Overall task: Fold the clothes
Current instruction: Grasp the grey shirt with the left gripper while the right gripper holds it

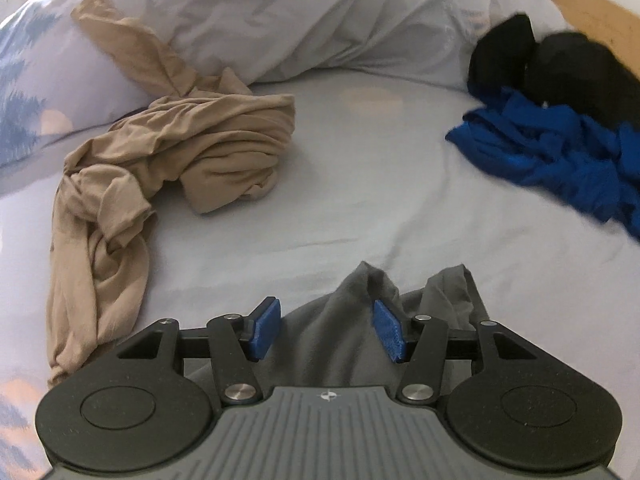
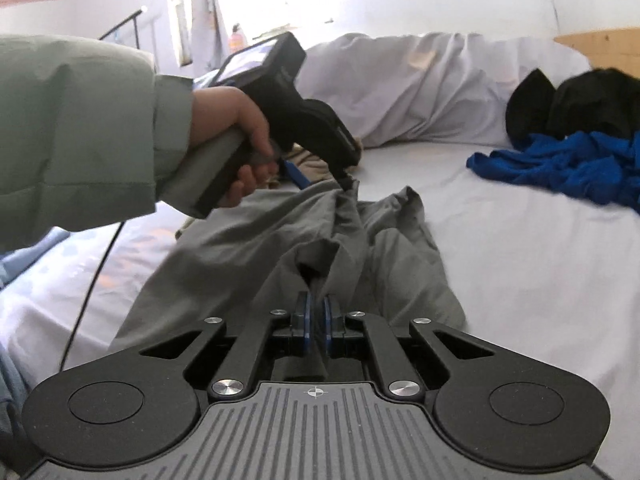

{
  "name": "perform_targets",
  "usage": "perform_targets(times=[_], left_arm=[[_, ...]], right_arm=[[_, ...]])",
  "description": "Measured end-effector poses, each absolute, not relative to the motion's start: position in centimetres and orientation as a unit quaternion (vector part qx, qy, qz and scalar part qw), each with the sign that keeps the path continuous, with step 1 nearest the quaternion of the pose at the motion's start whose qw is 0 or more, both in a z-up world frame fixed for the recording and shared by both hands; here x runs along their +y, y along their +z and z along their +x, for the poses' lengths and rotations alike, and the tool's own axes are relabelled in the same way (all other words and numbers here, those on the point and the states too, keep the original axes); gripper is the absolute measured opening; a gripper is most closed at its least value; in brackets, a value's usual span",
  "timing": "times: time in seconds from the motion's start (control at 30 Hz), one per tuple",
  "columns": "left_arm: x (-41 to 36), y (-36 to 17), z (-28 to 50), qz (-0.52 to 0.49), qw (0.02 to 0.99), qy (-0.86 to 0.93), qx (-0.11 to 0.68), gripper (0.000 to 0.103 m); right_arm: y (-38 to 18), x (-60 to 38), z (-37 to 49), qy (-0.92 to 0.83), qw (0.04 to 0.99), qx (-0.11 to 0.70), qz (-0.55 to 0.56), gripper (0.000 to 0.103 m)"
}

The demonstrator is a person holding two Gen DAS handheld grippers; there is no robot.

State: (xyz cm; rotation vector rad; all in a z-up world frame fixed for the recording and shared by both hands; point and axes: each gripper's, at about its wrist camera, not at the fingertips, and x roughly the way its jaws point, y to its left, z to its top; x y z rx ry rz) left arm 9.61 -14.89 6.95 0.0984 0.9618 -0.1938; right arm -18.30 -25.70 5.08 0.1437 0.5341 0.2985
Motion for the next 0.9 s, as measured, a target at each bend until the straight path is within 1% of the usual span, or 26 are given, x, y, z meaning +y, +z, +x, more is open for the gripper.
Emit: perform_targets(times=[0.13,0.2,0.23,0.27,0.3,0.4,0.43,0.47,0.5,0.53,0.57,0.77,0.83,0.9], left_arm=[[-16.8,6.6,9.8,0.075,0.875,-0.078,0.472,0.059],[-17.2,6.6,9.5,0.069,0.875,-0.08,0.472,0.059],[-17.3,6.8,9.3,0.063,0.876,-0.086,0.471,0.062],[-17.5,6.8,9.2,0.065,0.875,-0.088,0.471,0.07],[-17.8,6.8,9.1,0.072,0.875,-0.087,0.471,0.072],[-18.5,6.1,9.5,0.095,0.871,-0.071,0.477,0.071],[-18.5,6.2,9.4,0.093,0.872,-0.071,0.476,0.068],[-18.4,6.4,9.4,0.091,0.873,-0.07,0.474,0.048],[-18.4,6.6,9.4,0.089,0.874,-0.069,0.472,0.041],[-18.4,6.8,9.3,0.087,0.875,-0.068,0.471,0.026],[-18.4,7.0,9.3,0.085,0.876,-0.068,0.469,0.015],[-18.2,8.1,9.1,0.073,0.883,-0.063,0.46,0.013],[-18.1,8.3,9.1,0.074,0.883,-0.062,0.459,0.013],[-18.3,8.1,9.4,0.086,0.88,-0.06,0.464,0.013]], right_arm=[[5.0,-26.3,-18.2,0.147,0.95,0.263,0.082,0.007],[5.0,-26.6,-18.6,0.149,0.949,0.263,0.087,0.007],[5.0,-26.7,-18.6,0.149,0.949,0.263,0.09,0.007],[5.0,-26.8,-18.6,0.15,0.949,0.263,0.093,0.007],[4.9,-26.8,-18.7,0.15,0.949,0.262,0.095,0.007],[5.0,-26.9,-18.8,0.151,0.949,0.258,0.1,0.007],[5.1,-27.0,-18.9,0.151,0.949,0.256,0.102,0.007],[5.1,-27.0,-18.9,0.15,0.95,0.255,0.104,0.007],[5.1,-27.1,-18.9,0.149,0.95,0.254,0.107,0.005],[5.2,-27.2,-19.0,0.149,0.949,0.254,0.111,0.001],[5.2,-27.4,-19.0,0.149,0.949,0.254,0.115,0.001],[6.6,-28.8,-20.2,0.154,0.949,0.236,0.14,0.001],[6.4,-29.5,-20.0,0.15,0.945,0.246,0.153,0.001],[5.6,-30.0,-19.7,0.135,0.942,0.261,0.161,0.005]])
